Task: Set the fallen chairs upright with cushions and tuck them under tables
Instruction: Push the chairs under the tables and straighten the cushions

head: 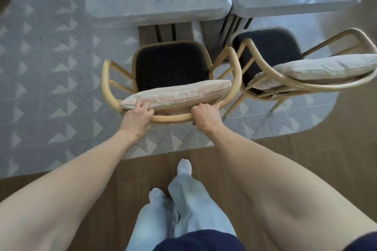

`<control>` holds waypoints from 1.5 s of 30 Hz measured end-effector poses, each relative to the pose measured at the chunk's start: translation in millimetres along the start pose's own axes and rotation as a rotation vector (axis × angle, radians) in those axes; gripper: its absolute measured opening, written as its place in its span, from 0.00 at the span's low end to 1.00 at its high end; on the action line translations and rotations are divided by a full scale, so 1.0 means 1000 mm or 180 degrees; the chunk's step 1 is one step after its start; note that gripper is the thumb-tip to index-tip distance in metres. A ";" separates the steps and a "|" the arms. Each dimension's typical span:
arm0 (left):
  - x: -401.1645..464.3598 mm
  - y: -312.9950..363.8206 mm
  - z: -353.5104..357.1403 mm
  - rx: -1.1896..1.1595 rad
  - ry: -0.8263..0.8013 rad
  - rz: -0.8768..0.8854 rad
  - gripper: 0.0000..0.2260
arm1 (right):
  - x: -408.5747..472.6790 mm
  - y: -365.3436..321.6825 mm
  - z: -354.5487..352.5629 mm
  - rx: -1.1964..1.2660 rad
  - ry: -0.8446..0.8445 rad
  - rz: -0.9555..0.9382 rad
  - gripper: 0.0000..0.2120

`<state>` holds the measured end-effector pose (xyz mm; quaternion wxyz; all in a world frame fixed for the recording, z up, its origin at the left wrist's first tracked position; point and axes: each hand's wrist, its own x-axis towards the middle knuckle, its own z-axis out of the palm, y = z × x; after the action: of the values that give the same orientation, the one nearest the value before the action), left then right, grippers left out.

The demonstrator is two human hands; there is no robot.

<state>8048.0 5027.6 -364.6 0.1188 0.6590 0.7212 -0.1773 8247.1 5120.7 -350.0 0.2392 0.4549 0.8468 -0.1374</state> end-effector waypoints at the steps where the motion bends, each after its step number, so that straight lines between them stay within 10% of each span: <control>1: 0.008 -0.002 -0.003 -0.0054 0.0030 0.0007 0.09 | 0.006 0.002 -0.005 0.0033 0.0028 0.0013 0.07; 35: 0.040 0.013 -0.026 -0.0279 0.0251 -0.0012 0.05 | 0.035 0.027 -0.026 0.0057 0.0026 0.0050 0.07; 45: 0.025 -0.012 -0.048 -0.0508 -0.0236 0.0145 0.19 | 0.025 0.032 -0.047 0.0288 0.0378 -0.0218 0.07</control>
<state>8036.3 5069.7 -329.7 0.2015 0.6567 0.7129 -0.1407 8248.9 5176.8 -323.6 0.1629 0.4433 0.8674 -0.1565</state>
